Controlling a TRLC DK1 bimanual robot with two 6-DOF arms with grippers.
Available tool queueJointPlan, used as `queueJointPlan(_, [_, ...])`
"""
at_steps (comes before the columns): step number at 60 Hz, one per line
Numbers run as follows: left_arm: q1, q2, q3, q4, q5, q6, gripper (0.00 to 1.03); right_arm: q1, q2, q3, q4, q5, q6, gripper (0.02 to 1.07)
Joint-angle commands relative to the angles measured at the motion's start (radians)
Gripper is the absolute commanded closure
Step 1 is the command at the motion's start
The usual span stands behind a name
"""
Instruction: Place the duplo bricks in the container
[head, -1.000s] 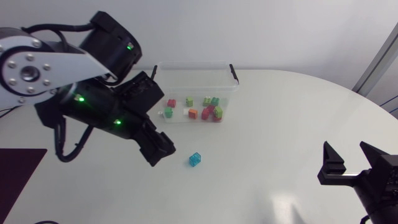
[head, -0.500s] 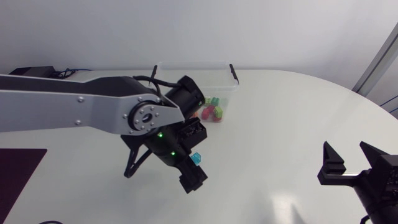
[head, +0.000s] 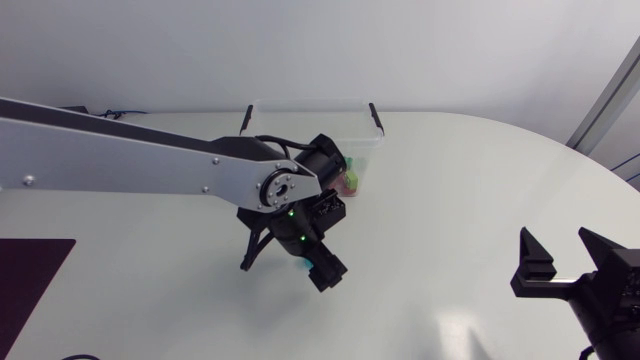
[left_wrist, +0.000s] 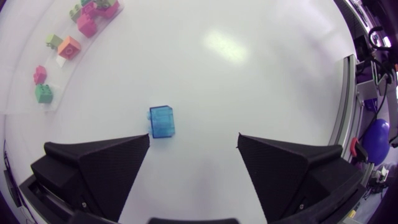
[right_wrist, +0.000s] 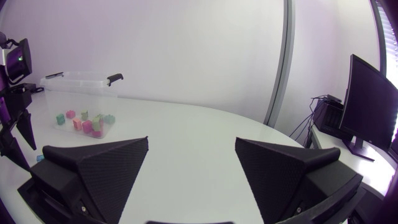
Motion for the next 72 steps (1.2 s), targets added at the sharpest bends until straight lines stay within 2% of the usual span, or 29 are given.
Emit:
queueJointPlan(1, [0.008, 0.036, 0.033, 0.008, -0.006, 0.011, 0.04, -0.006, -0.009, -0.006, -0.026, 0.005, -0.014, 0.06])
queueJointPlan(17, [0.039, 0.077, 0.060, 0.017, -0.029, 0.034, 0.04, -0.006, -0.009, -0.006, -0.026, 0.005, -0.014, 0.06])
queueJointPlan(39, [0.036, 0.140, 0.067, 0.040, -0.031, 0.039, 0.04, -0.006, -0.009, -0.006, -0.026, 0.005, -0.014, 0.06])
queueJointPlan(50, [0.031, 0.151, 0.082, 0.035, -0.057, 0.037, 0.13, -0.006, -0.009, -0.006, -0.026, 0.005, -0.014, 0.06])
queueJointPlan(61, [0.015, 0.157, 0.076, 0.028, -0.059, 0.051, 0.62, -0.006, -0.009, -0.006, -0.026, 0.005, -0.014, 0.06])
queueJointPlan(72, [0.013, 0.155, 0.076, 0.009, -0.049, 0.057, 0.77, -0.006, -0.009, -0.006, -0.026, 0.005, -0.014, 0.06])
